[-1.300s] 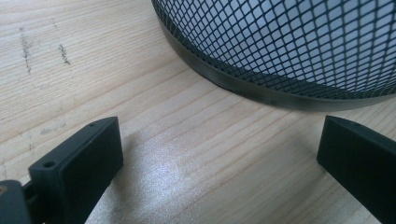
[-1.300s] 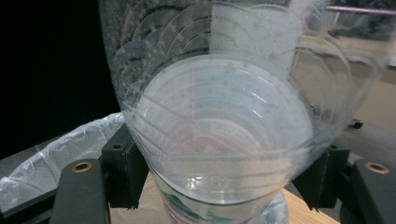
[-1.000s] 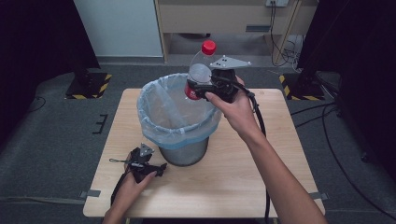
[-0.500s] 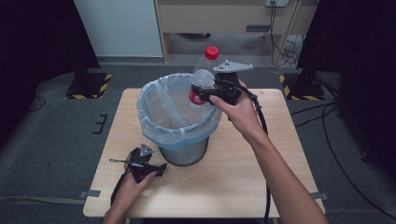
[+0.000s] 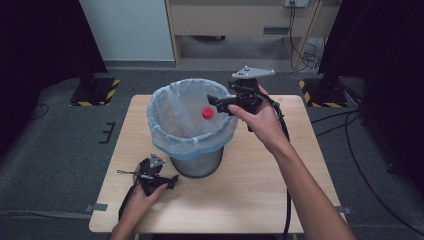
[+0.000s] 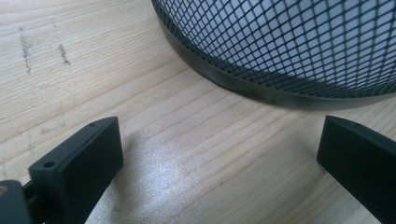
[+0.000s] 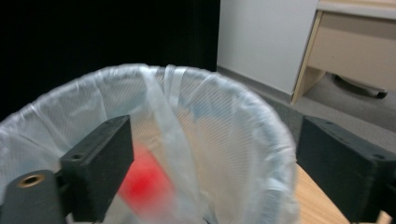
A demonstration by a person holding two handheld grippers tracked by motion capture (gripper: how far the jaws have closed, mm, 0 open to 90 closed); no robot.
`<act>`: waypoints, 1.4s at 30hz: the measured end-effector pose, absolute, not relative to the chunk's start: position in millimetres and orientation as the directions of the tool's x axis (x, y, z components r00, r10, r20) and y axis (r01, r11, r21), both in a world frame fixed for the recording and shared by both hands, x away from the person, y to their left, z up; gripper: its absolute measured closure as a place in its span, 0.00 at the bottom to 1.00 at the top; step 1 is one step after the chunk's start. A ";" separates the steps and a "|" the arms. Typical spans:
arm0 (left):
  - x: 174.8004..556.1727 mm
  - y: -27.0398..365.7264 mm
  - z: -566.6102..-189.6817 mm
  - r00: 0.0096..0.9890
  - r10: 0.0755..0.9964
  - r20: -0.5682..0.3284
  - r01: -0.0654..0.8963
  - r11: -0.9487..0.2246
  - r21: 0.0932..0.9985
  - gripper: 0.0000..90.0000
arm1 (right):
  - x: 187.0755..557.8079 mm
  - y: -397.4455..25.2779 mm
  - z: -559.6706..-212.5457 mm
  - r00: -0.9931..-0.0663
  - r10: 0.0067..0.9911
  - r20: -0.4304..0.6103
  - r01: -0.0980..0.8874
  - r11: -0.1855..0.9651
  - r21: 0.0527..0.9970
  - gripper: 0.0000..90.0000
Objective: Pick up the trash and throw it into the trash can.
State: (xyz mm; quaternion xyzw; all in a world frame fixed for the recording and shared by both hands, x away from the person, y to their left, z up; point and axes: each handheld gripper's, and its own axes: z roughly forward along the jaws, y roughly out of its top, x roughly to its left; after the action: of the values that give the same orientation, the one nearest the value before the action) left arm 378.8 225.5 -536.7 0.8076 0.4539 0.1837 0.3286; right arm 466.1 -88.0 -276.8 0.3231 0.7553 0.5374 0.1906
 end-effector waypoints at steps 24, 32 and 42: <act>378.8 225.6 -536.6 0.521 0.854 -0.001 0.613 -0.373 0.697 0.00 | 491.6 -181.4 -310.5 -0.489 0.864 0.121 0.341 0.062 0.938 0.06; 378.8 225.6 -536.6 0.521 0.854 -0.001 0.613 -0.373 0.697 0.00 | 503.8 -197.8 -352.0 -0.426 0.896 0.127 0.421 0.072 0.904 0.08; 378.8 225.6 -536.6 0.521 0.854 -0.001 0.613 -0.373 0.697 0.00 | 505.1 -208.4 -392.7 -0.401 0.904 0.146 0.488 0.077 0.869 0.10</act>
State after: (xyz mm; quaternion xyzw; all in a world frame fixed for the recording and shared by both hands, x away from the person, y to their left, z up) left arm 378.8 225.6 -536.6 0.8080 0.4538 0.1835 0.3281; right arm 505.1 -208.4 -392.7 0.4985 0.6983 0.4616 0.2253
